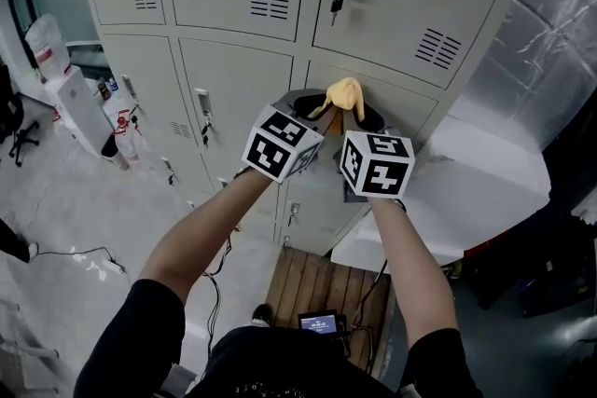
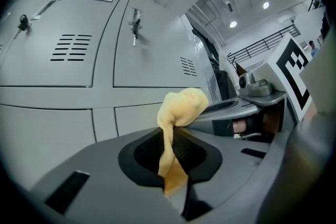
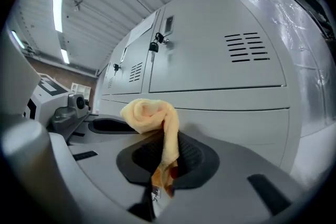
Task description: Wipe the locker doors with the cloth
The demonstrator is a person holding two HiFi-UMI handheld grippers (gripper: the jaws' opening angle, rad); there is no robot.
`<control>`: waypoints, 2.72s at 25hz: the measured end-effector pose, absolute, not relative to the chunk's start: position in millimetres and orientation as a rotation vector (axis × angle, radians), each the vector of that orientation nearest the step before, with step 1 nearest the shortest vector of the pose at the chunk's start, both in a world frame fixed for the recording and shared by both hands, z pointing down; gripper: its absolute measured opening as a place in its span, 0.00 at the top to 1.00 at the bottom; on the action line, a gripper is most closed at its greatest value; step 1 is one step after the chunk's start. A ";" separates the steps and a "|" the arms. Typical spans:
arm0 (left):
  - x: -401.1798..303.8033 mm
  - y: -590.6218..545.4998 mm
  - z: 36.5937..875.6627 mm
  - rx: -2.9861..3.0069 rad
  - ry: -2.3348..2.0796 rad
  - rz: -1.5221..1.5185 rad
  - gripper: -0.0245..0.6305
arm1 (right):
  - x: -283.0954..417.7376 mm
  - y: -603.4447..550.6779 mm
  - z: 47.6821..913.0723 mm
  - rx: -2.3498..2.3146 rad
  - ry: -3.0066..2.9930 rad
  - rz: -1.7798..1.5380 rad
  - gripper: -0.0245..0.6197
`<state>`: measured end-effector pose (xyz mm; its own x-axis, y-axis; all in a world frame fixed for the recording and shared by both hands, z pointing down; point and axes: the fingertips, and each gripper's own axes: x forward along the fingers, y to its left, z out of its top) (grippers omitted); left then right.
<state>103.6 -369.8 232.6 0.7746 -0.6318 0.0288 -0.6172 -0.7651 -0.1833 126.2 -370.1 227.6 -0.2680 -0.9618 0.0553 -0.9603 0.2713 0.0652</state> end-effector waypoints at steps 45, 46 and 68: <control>148.0 -378.7 258.1 -2.852 0.905 -0.145 0.88 | 170.6 -376.5 253.7 1.931 -2.334 0.012 0.87; 153.8 -377.2 258.4 -2.856 0.891 -0.145 0.88 | 176.4 -375.1 254.0 1.942 -2.324 0.014 0.87; 256.6 -351.0 265.6 -2.927 0.604 -0.150 0.88 | 281.1 -347.7 261.2 2.196 -2.091 0.110 0.87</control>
